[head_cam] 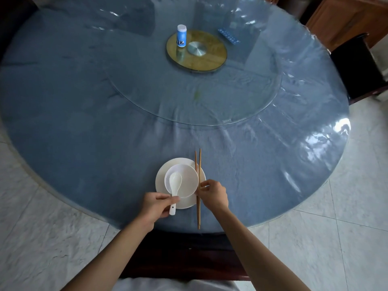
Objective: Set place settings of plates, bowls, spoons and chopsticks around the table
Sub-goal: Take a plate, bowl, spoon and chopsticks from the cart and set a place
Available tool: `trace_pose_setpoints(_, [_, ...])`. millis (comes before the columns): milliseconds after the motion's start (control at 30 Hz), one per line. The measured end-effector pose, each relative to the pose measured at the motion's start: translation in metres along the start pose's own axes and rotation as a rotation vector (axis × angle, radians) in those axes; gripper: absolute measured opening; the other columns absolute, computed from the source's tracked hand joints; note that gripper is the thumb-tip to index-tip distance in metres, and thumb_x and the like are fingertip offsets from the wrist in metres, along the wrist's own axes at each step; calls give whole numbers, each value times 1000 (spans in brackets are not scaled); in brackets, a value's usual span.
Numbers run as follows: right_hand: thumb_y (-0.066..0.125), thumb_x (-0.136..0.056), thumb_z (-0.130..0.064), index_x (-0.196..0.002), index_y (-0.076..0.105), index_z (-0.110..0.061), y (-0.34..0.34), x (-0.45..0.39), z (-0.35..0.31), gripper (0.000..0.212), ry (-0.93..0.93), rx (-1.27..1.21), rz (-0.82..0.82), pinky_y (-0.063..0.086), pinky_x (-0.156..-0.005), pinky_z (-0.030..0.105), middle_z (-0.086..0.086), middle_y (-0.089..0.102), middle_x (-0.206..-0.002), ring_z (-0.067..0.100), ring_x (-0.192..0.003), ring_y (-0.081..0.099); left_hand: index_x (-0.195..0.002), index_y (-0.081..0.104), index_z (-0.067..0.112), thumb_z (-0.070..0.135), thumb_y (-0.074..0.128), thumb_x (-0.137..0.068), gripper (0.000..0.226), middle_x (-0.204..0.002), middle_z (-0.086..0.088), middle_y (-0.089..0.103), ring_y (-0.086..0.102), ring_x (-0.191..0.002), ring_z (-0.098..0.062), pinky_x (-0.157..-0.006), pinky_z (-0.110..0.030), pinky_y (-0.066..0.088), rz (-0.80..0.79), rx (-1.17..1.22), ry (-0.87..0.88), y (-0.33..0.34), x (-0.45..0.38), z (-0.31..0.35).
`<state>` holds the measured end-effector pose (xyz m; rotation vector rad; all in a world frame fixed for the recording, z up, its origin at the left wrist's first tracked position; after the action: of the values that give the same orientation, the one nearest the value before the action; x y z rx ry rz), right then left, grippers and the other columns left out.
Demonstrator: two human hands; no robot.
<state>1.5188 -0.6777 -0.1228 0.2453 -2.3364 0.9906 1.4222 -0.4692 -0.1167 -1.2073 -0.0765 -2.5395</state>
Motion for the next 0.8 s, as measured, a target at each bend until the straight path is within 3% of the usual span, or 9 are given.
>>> trace_pose_setpoints(267, [69,-88,-44,-109,72,-23,2,7,-5,30,-55,124,74,60,-85,43,1,72,-105,26,-98,68,-85,68,4,25,92,-75,34,-76,-7,70,66,-71,-15,-56,-27,57,88,-38,-37,0,-6,2])
trace_pose_setpoints(367, [72,-87,-44,-103,72,-21,-1,11,-4,28,-84,81,109,59,-80,38,-5,73,-95,21,-91,70,-90,69,4,29,92,-75,37,-78,-6,72,67,-68,-14,-58,-27,59,102,-61,-47,-2,-6,2])
trace_pose_setpoints(500, [78,-86,-38,-109,73,-18,-6,11,1,31,-148,74,90,56,-83,33,-9,72,-96,14,-92,69,-97,71,4,36,90,-76,43,-73,-1,74,68,-58,-10,-60,-27,60,96,-102,-48,-4,-3,0])
trace_pose_setpoints(667, [78,-88,-32,-113,74,-14,-12,7,8,31,-163,62,24,58,-81,30,-8,69,-93,12,-87,69,-95,72,10,41,86,-80,37,-77,3,76,69,-67,-11,-64,-27,58,99,-122,-38,-10,7,-4])
trace_pose_setpoints(800, [73,-91,-31,-108,74,-18,-32,16,-4,22,-191,15,79,50,-70,20,-7,73,-89,14,-88,72,-97,71,9,38,85,-83,35,-82,0,75,66,-71,-14,-63,-25,51,94,-120,29,-20,25,3])
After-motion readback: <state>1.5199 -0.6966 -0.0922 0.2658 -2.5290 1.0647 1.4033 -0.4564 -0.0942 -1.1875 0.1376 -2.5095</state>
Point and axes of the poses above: each hand's wrist, its own x-axis away from the middle knuckle, its own y-axis out of the palm, z = x × y, the point moved 8 cm from there along -x, towards the middle knuckle
